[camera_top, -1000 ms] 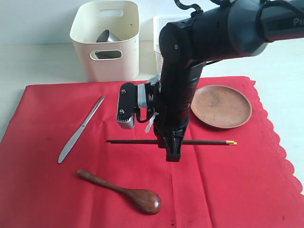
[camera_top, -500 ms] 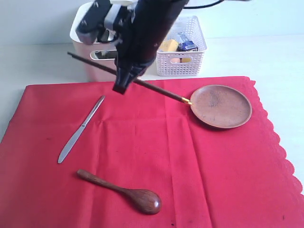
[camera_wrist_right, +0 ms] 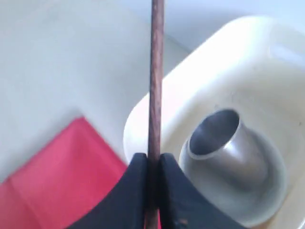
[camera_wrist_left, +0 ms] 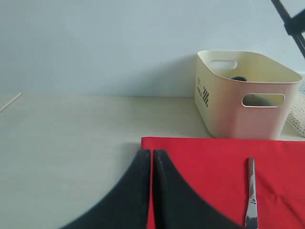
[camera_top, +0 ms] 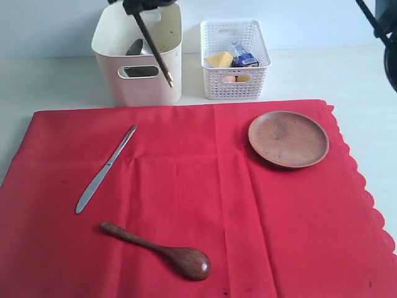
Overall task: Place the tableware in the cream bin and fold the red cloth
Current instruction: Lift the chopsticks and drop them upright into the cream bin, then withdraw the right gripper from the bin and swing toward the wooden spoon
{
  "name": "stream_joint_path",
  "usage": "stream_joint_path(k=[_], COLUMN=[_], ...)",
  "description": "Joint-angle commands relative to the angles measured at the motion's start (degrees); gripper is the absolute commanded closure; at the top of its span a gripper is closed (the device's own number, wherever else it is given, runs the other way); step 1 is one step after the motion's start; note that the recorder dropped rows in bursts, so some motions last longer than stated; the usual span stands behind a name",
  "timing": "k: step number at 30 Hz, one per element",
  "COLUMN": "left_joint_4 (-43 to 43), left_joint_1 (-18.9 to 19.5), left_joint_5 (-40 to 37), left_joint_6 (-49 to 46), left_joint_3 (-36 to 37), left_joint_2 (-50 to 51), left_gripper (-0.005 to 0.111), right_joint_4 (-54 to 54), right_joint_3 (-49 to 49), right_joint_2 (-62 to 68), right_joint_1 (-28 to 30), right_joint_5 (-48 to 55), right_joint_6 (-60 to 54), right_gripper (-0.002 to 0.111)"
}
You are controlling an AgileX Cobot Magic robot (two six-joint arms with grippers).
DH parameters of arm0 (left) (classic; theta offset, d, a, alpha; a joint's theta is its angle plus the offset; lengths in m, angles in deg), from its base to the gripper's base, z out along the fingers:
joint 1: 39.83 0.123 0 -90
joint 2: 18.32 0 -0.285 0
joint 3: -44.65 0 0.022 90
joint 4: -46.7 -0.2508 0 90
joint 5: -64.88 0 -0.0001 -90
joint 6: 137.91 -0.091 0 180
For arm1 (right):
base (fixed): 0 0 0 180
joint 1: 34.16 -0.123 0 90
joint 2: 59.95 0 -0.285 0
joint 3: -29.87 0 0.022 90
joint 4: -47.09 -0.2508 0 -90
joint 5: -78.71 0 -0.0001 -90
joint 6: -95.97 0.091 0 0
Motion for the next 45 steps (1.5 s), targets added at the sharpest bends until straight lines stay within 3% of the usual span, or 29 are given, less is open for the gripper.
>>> stream_joint_path(k=[1, 8, 17, 24, 45], left_joint_4=[0.36, 0.36, 0.36, 0.36, 0.36], left_joint_1=[0.16, 0.16, 0.16, 0.16, 0.16], left_joint_5=[0.02, 0.02, 0.02, 0.02, 0.02], left_joint_6=[0.06, 0.06, 0.06, 0.06, 0.06], left_joint_3=[-0.03, -0.03, -0.03, -0.03, -0.03], left_joint_2=[-0.38, -0.38, -0.38, -0.38, -0.38], left_gripper=[0.103, 0.103, 0.103, 0.103, 0.103], right_joint_4=[-6.56, -10.89, -13.27, -12.71, -2.68], right_joint_3=[-4.34, -5.91, -5.91, -5.91, -5.91], right_joint_2=[3.07, 6.30, 11.27, 13.53, 14.30], right_joint_1=[0.77, 0.77, 0.77, 0.77, 0.63], right_joint_5=[-9.46, -26.16, -37.68, -39.41, -34.34], right_joint_6=[1.20, 0.98, 0.87, -5.02, -5.02], right_gripper=[0.108, 0.108, 0.108, 0.108, 0.104])
